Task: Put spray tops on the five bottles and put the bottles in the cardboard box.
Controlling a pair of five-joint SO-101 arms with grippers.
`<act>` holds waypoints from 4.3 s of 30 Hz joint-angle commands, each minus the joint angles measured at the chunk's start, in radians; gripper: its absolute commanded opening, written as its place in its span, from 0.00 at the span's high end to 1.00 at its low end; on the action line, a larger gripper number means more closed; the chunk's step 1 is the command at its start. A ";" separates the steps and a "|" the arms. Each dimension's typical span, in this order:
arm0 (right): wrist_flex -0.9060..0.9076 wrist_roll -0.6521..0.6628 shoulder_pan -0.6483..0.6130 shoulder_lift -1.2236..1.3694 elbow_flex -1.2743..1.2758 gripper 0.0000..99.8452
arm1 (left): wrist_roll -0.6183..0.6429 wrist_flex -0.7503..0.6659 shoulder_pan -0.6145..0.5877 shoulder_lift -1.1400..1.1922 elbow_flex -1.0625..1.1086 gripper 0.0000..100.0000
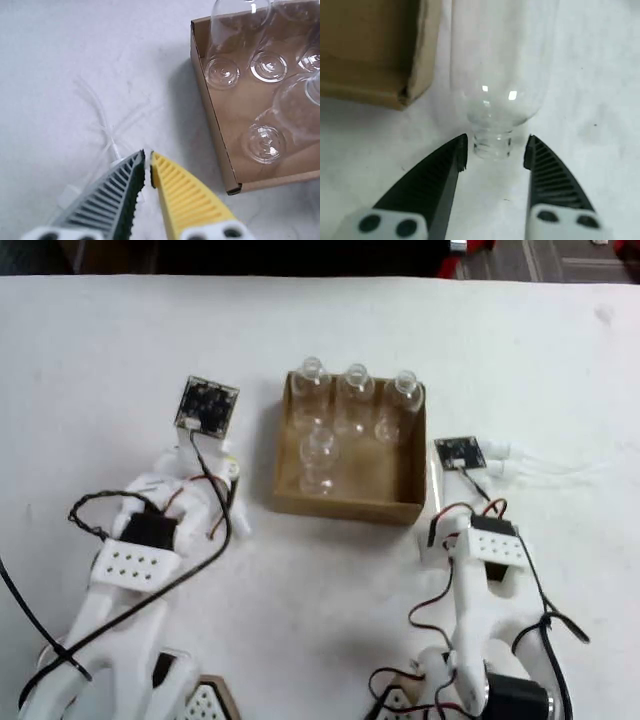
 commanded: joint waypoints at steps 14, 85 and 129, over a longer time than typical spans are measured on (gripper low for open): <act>-0.074 -0.086 0.018 0.015 -0.080 0.88 | 0.006 -0.023 0.005 -0.035 -0.005 0.97; 0.811 0.299 -0.728 -0.739 -0.560 0.98 | 0.278 0.212 0.148 -0.756 0.184 0.72; 0.895 0.121 -0.274 -0.099 -1.106 0.98 | 0.299 0.189 -0.077 -0.753 0.175 0.73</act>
